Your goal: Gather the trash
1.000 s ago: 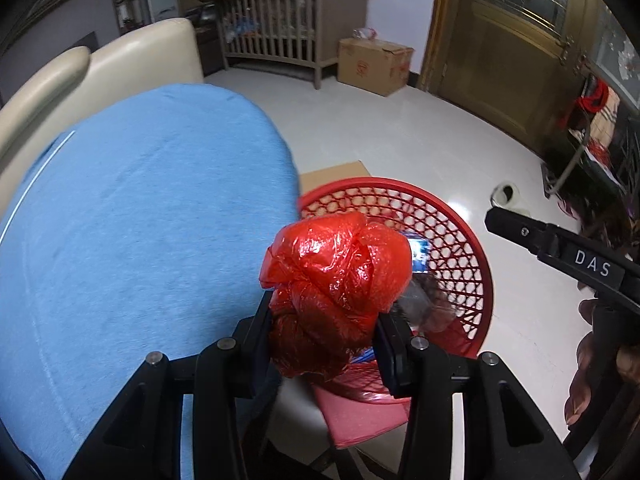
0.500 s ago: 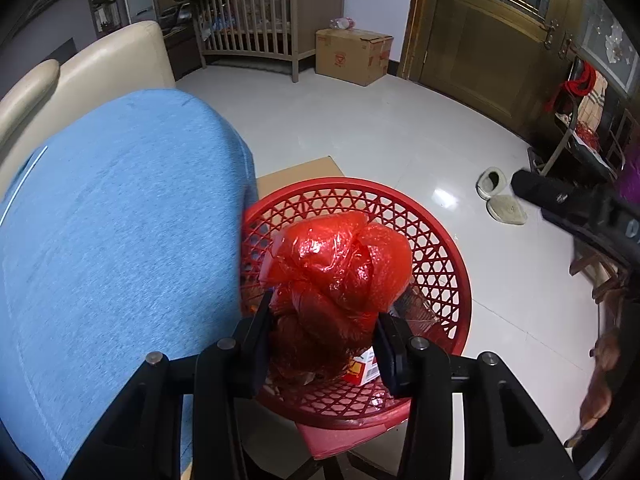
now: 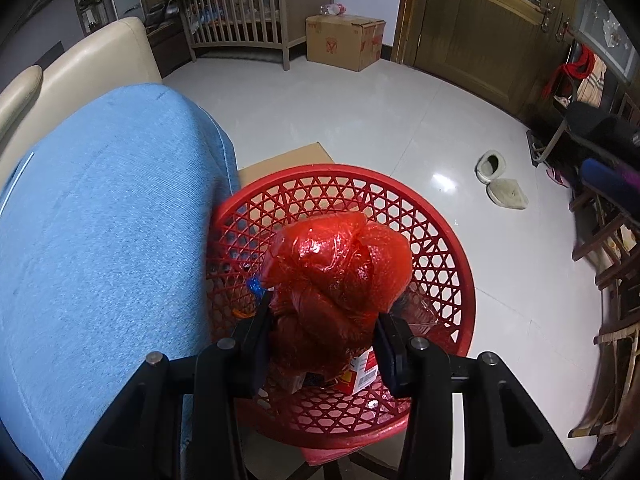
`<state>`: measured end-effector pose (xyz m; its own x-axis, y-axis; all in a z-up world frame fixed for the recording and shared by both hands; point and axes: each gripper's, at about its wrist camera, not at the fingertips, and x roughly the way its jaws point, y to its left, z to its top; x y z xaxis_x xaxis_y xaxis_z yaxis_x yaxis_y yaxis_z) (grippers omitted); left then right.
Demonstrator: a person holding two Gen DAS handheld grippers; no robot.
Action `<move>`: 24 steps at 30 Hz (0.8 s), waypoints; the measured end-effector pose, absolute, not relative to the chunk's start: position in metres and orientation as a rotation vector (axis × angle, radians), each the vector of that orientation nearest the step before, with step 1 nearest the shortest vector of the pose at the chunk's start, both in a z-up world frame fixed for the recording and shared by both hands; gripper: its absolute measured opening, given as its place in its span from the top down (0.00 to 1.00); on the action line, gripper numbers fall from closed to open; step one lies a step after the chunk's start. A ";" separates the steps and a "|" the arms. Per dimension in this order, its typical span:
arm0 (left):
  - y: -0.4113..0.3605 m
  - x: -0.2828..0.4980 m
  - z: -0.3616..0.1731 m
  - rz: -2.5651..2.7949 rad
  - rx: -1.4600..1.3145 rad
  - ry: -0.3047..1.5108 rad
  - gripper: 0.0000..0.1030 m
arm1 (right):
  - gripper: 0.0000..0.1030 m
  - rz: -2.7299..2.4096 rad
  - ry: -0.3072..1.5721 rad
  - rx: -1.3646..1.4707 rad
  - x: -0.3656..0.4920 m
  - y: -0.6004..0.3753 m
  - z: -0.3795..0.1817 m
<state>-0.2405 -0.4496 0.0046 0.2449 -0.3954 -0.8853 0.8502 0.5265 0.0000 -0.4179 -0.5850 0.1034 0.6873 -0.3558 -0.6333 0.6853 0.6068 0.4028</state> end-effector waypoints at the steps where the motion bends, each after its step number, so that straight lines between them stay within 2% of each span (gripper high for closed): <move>1: -0.451 -0.240 0.003 -0.913 0.556 0.995 0.55 | 0.27 -0.635 0.532 0.680 -0.418 -0.585 0.105; 4: -0.455 -0.237 -0.004 -0.919 0.549 1.035 0.49 | 0.27 -0.629 0.531 0.678 -0.415 -0.585 0.107; 7: -0.456 -0.232 -0.006 -0.915 0.534 1.074 0.32 | 0.27 -0.624 0.530 0.673 -0.413 -0.583 0.109; 24: -0.395 -0.213 0.049 -0.839 0.398 0.949 0.28 | 0.27 -0.545 0.526 0.612 -0.388 -0.543 0.128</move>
